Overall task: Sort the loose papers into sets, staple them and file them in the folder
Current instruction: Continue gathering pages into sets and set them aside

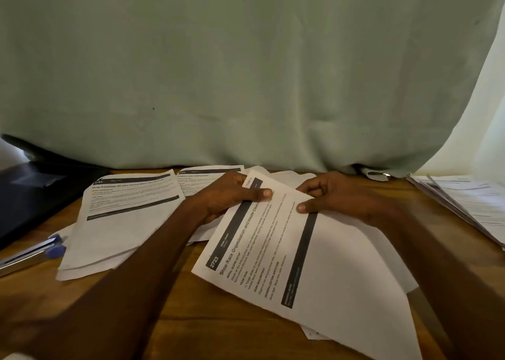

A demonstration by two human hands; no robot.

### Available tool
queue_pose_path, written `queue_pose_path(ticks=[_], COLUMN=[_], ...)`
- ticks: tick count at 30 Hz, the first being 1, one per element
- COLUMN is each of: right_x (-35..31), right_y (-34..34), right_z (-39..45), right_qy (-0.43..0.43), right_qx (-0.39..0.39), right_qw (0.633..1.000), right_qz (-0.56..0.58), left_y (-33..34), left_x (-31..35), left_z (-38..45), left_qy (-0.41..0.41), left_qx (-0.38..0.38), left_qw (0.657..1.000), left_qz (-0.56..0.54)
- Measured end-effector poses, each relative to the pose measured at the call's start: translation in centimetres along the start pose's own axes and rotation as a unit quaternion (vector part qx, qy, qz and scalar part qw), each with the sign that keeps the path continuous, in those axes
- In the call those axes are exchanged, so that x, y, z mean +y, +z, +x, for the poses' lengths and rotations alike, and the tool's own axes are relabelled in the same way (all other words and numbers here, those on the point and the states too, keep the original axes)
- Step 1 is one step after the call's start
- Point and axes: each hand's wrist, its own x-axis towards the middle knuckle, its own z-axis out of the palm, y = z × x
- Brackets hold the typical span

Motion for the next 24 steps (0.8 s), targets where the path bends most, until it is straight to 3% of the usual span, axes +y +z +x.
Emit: queue_pose_path(ticks=[5,9,13,18,24], right_x=[1.6,2.2,2.3,1.5,-0.2], right_y=[-1.6,-2.7,-2.2,0.3,2.2], right_z=[-0.4,-0.4,0.0,0.9,0.8], right_qy=[-0.015,0.03,0.085,0.085,0.04], right_qx=[0.191,0.279,0.297,0.284,0.366], right_qw=[0.976,0.948,0.922,0.912,0.915], right_qz=[0.108,0.152,0.232,0.282,0.167], left_y=[-0.2,-0.5,0.1,0.6,-4.8], left_x=[-0.9,-1.6,-1.6,-1.7,-0.1], left_z=[0.0,0.6,1.1,1.2,-2.1], left_qy=[0.017,0.037,0.042,0.063,0.114], left_qx=[-0.028,0.019,0.068,0.133,0.333], left_qw=[0.991,0.981,0.983,0.983,0.934], left_qz=[-0.131,-0.188,-0.167,-0.112,-0.058])
